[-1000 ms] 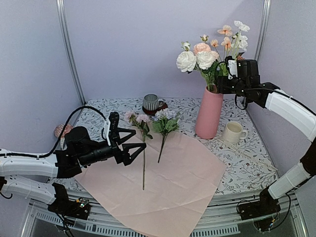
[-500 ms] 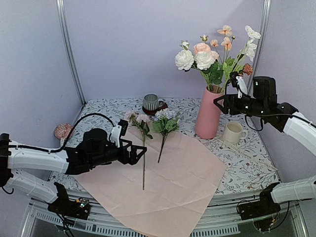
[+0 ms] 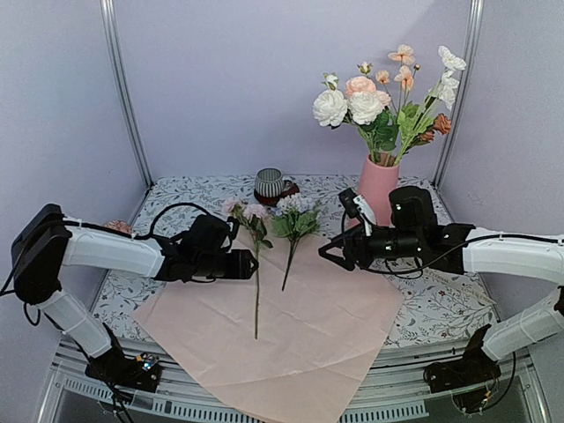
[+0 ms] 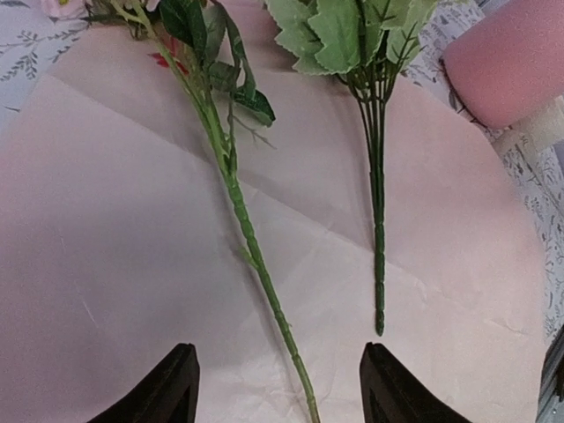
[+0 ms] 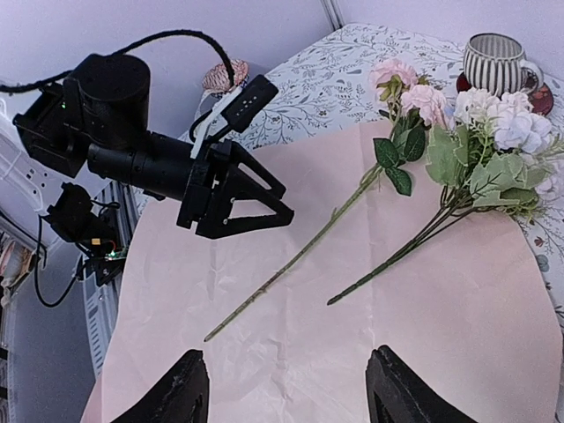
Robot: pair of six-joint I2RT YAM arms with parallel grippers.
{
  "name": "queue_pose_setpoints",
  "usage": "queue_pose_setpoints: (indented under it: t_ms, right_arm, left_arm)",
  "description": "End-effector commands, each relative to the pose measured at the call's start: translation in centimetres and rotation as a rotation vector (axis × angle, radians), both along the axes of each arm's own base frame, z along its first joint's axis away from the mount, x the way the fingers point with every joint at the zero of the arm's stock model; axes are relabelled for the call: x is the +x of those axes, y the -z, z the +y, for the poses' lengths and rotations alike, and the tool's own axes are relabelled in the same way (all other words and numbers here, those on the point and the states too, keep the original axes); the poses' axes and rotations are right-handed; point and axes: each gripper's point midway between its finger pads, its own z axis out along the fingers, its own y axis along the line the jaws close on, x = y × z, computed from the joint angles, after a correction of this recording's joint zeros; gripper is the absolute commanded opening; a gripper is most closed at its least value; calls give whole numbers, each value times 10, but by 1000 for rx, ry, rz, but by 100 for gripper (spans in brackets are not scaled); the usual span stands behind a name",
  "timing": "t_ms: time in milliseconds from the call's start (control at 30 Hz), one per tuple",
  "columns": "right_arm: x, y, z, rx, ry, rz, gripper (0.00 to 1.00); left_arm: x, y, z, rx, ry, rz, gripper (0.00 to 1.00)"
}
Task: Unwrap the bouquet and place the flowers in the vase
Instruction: Pick up the fake flower from the flattened wrapping paper.
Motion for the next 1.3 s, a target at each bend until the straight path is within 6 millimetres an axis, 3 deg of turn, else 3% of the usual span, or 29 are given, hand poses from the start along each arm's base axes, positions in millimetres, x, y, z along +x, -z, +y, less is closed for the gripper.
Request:
queue_pose_setpoints:
  t_ms: [0, 167, 433, 700, 900, 1267]
  right_arm:
    - [24, 2, 13, -8, 44, -90, 63]
    - [47, 13, 21, -63, 77, -149, 63]
    - [70, 4, 23, -60, 146, -261, 63]
    - [75, 44, 11, -74, 219, -258, 62]
    - [74, 52, 11, -65, 218, -238, 62]
    - [76, 56, 10, -77, 228, -238, 62]
  left_arm:
    - [0, 29, 3, 100, -44, 132, 64]
    - [0, 44, -5, 209, -62, 149, 62]
    - [2, 53, -10, 298, -100, 156, 47]
    - [-2, 63, -23, 327, -78, 185, 40]
    - [0, 63, -26, 362, -95, 183, 38]
    - [-2, 57, -29, 324, -129, 185, 13]
